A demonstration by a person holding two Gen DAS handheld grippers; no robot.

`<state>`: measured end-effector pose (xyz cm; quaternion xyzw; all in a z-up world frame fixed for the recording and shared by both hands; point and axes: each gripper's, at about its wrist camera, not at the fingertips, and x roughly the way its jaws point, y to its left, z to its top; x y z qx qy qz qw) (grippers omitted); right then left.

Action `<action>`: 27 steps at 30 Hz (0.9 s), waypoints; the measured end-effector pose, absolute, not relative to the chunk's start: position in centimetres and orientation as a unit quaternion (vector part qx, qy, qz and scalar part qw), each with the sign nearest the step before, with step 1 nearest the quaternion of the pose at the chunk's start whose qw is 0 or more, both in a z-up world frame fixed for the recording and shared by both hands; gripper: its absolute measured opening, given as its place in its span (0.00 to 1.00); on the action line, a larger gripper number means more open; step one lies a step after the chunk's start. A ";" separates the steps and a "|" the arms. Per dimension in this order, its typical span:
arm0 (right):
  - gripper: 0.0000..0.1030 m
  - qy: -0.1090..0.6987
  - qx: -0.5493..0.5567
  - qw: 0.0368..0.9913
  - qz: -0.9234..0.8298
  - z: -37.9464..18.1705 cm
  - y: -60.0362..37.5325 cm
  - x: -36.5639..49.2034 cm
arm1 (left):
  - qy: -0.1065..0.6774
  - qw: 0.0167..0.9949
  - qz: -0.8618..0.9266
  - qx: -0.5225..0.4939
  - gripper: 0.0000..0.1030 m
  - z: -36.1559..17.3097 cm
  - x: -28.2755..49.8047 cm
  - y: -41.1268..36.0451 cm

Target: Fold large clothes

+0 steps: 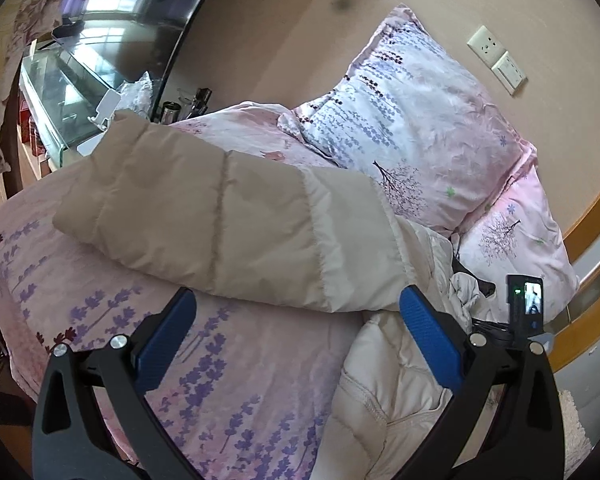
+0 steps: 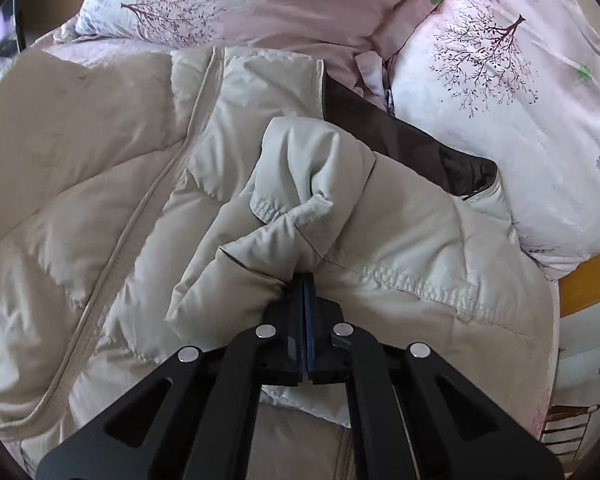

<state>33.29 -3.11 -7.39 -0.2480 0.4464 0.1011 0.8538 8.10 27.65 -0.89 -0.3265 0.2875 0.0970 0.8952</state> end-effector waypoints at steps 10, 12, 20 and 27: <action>0.36 0.447 -0.068 0.874 0.178 -1.2 -9.7 30.8 | 0.307 0.878 0.129 -0.343 0.98 -2.0 6.8 29.4; 0.39 0.455 -0.047 0.868 0.192 -0.8 -10.5 30.2 | 0.306 0.865 0.131 -0.376 0.98 -2.6 6.5 30.3; 0.40 0.460 -0.021 0.862 0.212 -0.2 -12.2 28.7 | 0.286 0.809 0.166 -0.486 0.82 -5.6 6.2 34.2; 0.40 0.457 -0.016 0.865 0.206 -0.3 -13.9 27.9 | 0.257 0.781 0.203 -0.532 0.61 -6.2 6.4 37.8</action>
